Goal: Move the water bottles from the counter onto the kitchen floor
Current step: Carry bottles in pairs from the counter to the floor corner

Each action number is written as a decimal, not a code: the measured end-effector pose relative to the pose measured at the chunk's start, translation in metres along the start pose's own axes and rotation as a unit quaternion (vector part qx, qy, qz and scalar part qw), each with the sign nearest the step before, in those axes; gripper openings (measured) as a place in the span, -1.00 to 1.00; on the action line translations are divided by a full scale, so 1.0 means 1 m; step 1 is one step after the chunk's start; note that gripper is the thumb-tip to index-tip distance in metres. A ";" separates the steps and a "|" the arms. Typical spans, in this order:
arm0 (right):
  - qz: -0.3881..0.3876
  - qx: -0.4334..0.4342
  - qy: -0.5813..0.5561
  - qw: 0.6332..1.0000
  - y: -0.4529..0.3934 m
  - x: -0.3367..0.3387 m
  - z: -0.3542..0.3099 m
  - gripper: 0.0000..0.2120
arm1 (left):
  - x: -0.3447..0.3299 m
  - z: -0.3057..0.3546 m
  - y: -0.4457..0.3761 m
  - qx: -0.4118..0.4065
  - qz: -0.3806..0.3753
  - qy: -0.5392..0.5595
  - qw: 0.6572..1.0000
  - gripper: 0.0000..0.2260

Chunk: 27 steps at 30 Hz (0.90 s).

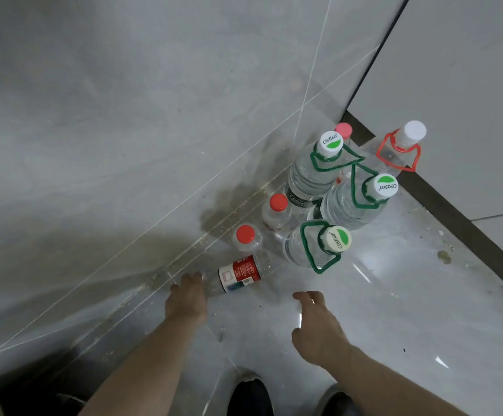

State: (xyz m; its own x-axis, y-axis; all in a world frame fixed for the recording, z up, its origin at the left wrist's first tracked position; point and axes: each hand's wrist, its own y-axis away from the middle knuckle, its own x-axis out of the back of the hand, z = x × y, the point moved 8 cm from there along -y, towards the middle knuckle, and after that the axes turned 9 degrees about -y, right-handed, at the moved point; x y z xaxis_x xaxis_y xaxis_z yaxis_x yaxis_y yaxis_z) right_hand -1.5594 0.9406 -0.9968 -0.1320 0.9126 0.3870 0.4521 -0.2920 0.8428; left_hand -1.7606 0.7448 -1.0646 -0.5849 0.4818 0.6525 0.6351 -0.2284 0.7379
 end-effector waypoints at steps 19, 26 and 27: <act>0.040 -0.065 -0.107 0.991 0.099 0.083 0.012 -0.39 | 0.151 0.112 0.120 -0.140 0.182 0.093 0.969 -0.66; 0.054 -0.075 -0.142 0.985 0.131 0.112 0.014 -0.41 | 0.160 0.134 0.136 -0.126 0.106 0.041 0.986 -0.64; 0.057 -0.077 -0.144 0.985 0.138 0.118 0.014 -0.41 | 0.162 0.132 0.142 -0.124 0.091 0.030 0.988 -0.63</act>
State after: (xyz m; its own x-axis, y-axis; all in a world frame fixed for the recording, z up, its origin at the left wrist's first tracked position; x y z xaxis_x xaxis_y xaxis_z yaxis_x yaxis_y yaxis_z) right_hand -1.4999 1.0115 -0.8398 0.1783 0.9079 0.3793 0.3066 -0.4176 0.8554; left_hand -1.6988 0.9025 -0.8772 -0.5057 0.3642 0.7821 0.5943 -0.5101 0.6218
